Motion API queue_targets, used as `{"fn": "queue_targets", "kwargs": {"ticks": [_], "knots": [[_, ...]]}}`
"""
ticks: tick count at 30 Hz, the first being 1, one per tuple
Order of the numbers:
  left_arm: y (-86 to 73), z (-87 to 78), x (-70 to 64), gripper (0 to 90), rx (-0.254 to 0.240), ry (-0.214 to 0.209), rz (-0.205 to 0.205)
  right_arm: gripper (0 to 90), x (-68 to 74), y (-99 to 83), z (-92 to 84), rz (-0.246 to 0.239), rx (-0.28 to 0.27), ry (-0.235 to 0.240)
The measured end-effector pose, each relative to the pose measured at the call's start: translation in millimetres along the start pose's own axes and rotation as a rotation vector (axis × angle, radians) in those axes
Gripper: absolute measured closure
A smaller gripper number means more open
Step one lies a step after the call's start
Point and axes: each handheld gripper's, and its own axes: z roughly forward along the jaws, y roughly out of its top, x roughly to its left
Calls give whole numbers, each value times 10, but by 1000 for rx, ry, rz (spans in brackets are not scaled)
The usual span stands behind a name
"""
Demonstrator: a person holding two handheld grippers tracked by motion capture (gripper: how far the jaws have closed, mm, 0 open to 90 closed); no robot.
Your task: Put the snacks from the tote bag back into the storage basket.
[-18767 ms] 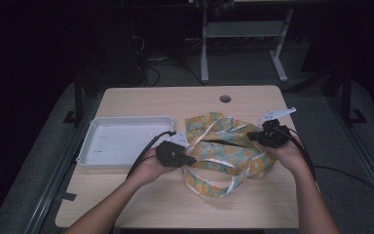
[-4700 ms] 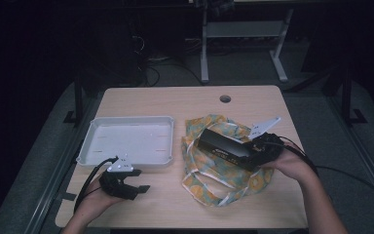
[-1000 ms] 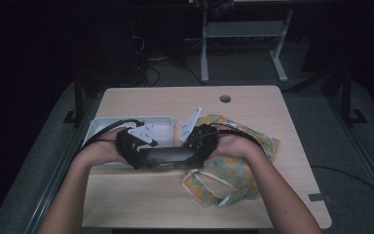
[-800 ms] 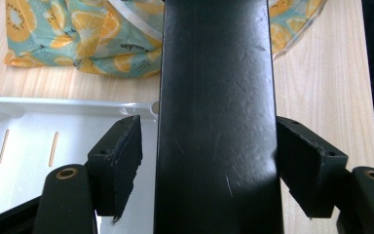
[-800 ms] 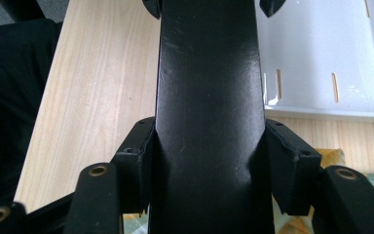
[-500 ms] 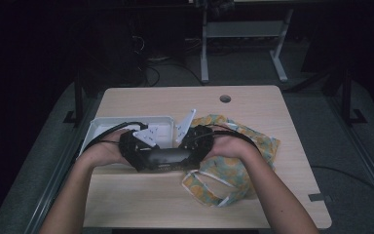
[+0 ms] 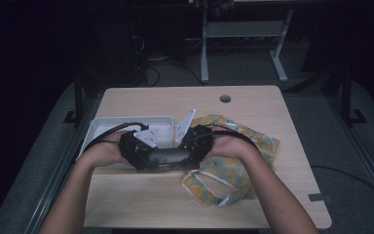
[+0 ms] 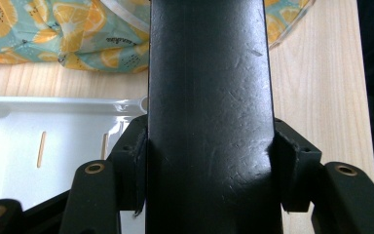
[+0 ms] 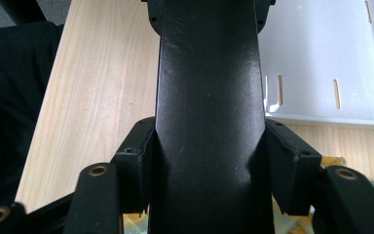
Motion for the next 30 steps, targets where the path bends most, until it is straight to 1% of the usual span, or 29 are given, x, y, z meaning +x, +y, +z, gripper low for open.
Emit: {"fn": "queue_targets", "kwargs": {"ticks": [5,7,9,10,12,14,16,18,20,22,24,25,26,28,29,30], "knots": [[-6,-7,0,419,6,3,-1,413,3,8,15,8,-2,-2],[-6,-12,-2,420,7,7,6,399,4,10,27,15,-4,1],[-7,-14,5,421,17,15,16,359,6,15,24,16,-7,-10],[-8,-11,8,421,19,20,16,339,3,15,26,24,-12,-6],[-10,-2,8,422,20,16,4,313,8,17,23,34,-15,-7],[-11,-2,10,422,18,18,8,266,2,10,23,39,-16,-9],[-15,-6,15,422,19,18,12,235,-4,-6,15,44,-9,-29],[-22,-12,21,422,22,17,16,206,-12,-36,-3,55,-19,-46],[-29,-13,17,422,16,16,3,190,-12,-61,-26,62,-28,-58],[-32,-18,19,423,14,20,3,178,-14,-93,-62,65,-43,-66],[-35,-32,23,424,18,26,9,171,-7,-125,-97,80,-51,-67],[-42,-39,21,424,7,30,1,169,-7,-139,-108,78,-52,-69],[-46,-51,25,424,7,34,3,164,11,-160,-134,98,-44,-73],[-56,-82,40,425,-6,44,5,156,14,-193,-170,96,-53,-80],[-67,-92,41,426,-19,42,-5,152,11,-214,-191,87,-69,-93],[-79,-112,55,426,-21,38,1,146,16,-235,-215,92,-74,-98]]}}
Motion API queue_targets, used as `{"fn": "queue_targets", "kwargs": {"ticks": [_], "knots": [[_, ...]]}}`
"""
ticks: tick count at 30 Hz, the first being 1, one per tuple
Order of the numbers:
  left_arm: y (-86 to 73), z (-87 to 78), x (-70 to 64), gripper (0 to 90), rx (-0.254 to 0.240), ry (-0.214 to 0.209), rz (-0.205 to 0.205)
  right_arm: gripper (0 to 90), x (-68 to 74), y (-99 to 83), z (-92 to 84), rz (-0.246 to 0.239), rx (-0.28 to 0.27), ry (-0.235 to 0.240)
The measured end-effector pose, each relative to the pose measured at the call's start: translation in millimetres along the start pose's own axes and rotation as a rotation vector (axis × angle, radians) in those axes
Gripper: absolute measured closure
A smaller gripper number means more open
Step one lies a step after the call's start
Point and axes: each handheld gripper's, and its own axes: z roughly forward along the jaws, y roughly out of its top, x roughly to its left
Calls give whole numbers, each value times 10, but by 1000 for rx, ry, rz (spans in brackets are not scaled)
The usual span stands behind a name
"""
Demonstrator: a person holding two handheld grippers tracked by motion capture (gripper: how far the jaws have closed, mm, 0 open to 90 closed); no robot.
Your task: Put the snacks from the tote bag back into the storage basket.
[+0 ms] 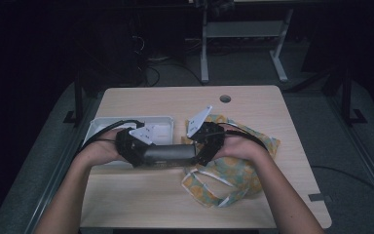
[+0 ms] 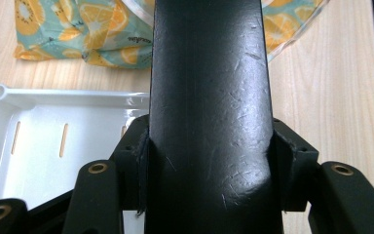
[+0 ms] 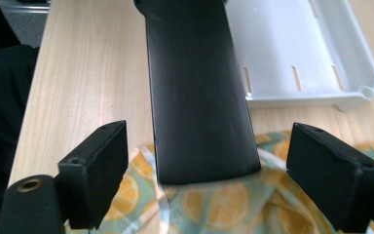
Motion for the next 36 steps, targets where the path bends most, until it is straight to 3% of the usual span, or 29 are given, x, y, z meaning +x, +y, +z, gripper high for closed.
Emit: {"fn": "queue_targets", "kwargs": {"ticks": [4,8,11,19,25,26,36], "knots": [[-74,-70,44,427,-27,-4,-18,142,3,-102,-92,20,-30,-27],[-123,-154,78,427,-10,8,-14,136,14,-216,-144,33,-38,-48],[-152,-218,93,427,-3,17,-14,137,34,-281,-166,34,-13,-76],[-328,-349,164,427,-14,27,-47,137,111,-543,-250,77,-45,-91],[-457,-449,199,427,-8,34,-55,138,207,-775,-321,113,-56,-128],[-476,-464,207,427,-7,35,-53,138,241,-807,-333,152,-60,-128],[-686,-549,295,427,8,35,-28,138,417,-1211,-401,279,-55,-213]]}}
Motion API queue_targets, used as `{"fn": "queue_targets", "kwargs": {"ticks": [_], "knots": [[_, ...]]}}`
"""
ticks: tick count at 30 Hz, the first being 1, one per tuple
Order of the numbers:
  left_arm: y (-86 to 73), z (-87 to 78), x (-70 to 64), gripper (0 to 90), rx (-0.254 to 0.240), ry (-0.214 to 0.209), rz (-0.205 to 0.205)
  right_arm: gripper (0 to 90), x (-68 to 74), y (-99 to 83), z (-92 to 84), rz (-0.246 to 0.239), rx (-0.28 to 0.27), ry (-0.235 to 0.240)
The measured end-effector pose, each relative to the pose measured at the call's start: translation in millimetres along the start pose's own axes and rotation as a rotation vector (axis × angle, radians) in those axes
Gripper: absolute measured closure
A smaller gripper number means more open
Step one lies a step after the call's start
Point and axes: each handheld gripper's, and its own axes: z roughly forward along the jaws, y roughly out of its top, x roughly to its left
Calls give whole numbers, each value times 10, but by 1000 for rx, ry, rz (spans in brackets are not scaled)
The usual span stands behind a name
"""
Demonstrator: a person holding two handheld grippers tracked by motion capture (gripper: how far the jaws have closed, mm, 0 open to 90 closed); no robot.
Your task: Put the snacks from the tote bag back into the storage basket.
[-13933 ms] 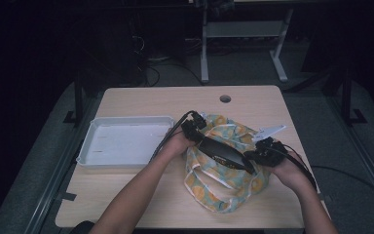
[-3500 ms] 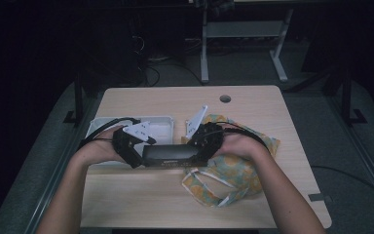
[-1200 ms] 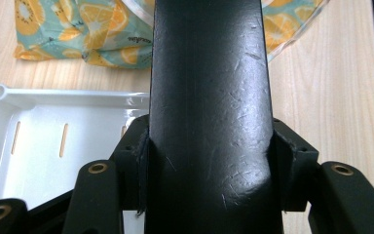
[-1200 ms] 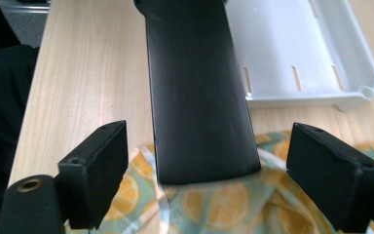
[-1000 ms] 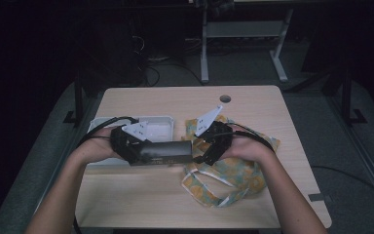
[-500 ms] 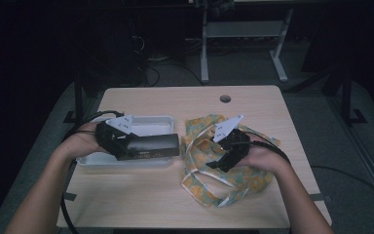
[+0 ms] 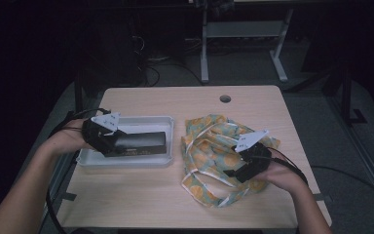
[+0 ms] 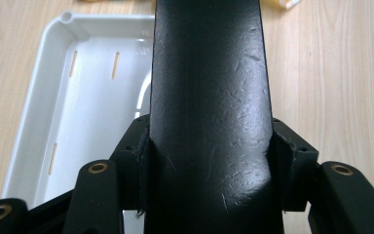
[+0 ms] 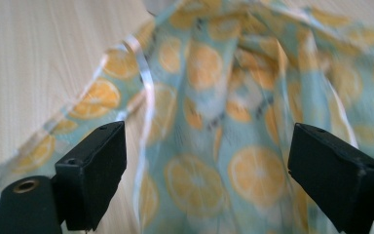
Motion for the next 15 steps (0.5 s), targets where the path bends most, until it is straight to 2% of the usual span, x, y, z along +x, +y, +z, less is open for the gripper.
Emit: {"fn": "queue_targets", "kwargs": {"ticks": [6,9,15], "knots": [[-176,38,61,427,-17,-12,9,138,42,-250,-97,123,-3,-60],[-247,82,86,426,-40,-18,5,138,60,-329,-142,155,-14,-82],[-279,175,137,426,-29,-44,16,138,70,-407,-211,183,-34,-112]]}}
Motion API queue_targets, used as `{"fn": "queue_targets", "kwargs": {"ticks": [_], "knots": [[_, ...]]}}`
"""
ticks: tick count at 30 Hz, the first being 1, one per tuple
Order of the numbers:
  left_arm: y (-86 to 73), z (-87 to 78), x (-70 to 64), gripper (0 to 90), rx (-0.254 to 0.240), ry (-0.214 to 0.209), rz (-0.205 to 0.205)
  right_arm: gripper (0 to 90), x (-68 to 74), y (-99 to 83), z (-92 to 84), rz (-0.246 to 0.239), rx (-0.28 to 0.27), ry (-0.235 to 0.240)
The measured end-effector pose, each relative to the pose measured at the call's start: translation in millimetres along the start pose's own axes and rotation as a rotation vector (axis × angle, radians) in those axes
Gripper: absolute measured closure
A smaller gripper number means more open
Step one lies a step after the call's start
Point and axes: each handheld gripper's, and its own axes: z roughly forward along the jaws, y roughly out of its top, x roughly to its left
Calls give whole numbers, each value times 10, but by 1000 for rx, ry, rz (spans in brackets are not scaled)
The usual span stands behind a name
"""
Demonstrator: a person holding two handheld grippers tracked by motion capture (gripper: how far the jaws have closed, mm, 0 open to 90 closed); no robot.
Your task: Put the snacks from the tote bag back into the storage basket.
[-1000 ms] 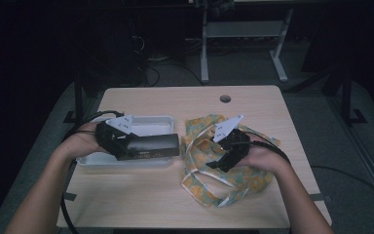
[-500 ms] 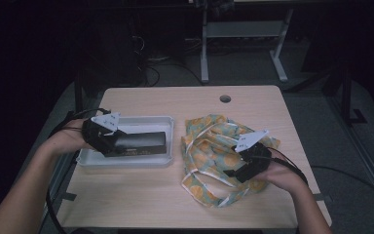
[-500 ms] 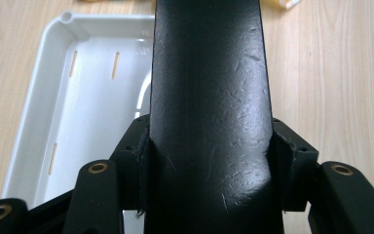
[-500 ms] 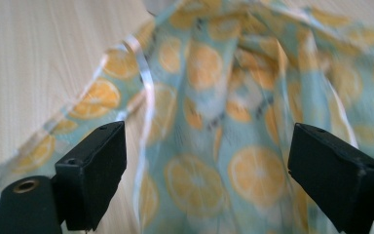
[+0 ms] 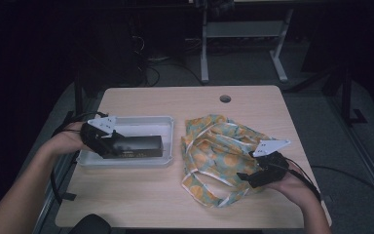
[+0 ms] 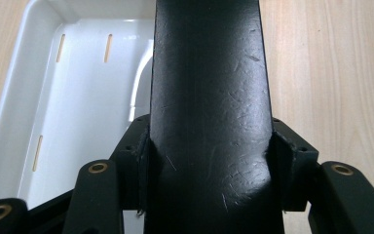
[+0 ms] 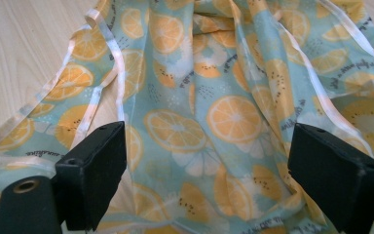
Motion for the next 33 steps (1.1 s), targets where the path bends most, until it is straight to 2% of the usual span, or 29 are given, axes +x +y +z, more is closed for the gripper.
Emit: {"fn": "queue_targets", "kwargs": {"ticks": [5,10,14,17,33], "knots": [[14,59,42,426,4,-10,0,138,-1,-67,-26,12,0,-8],[7,128,58,426,39,-11,6,138,-16,-104,-43,22,1,-10],[-13,183,78,426,40,-11,-2,138,-17,-106,-43,22,0,-12],[-1,225,83,425,56,-14,13,138,-17,-103,-40,22,2,-11],[27,377,93,424,100,-21,23,139,-26,-112,-27,23,5,-5]]}}
